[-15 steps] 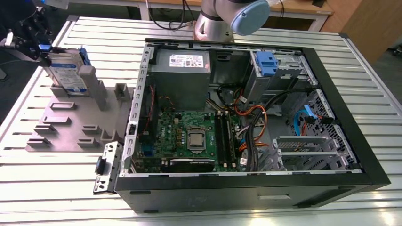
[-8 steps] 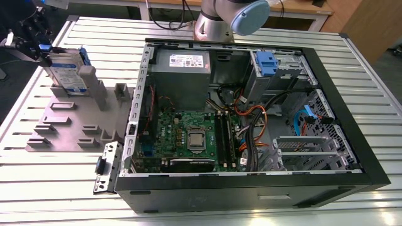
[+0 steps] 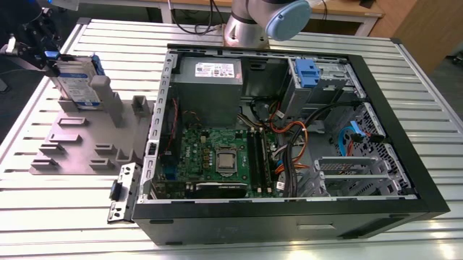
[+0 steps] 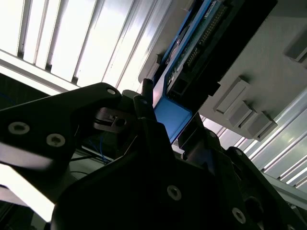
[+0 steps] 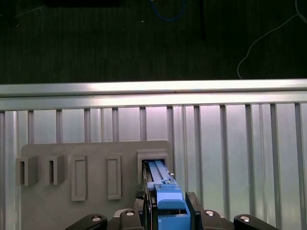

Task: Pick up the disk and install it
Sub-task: 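Pick up the disk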

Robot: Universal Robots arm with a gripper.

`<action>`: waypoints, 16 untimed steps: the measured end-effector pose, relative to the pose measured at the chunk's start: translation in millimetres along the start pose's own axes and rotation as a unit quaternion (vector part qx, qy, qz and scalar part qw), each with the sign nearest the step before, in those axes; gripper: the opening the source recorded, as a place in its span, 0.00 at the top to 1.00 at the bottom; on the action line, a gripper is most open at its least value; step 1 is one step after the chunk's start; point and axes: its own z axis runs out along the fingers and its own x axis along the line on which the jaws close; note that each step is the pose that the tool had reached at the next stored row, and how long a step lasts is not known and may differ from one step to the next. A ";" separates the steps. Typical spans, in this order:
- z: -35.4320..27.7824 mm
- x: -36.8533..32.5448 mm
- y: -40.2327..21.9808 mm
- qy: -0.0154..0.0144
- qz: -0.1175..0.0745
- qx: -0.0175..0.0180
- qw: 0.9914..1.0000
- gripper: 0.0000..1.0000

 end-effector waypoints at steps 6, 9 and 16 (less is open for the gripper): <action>0.0 0.0 0.0 0.001 0.000 0.000 1.000 0.62; 0.1 0.0 0.0 0.001 0.000 0.000 1.000 0.63; 0.1 -0.6 0.0 0.002 0.000 0.000 1.000 0.63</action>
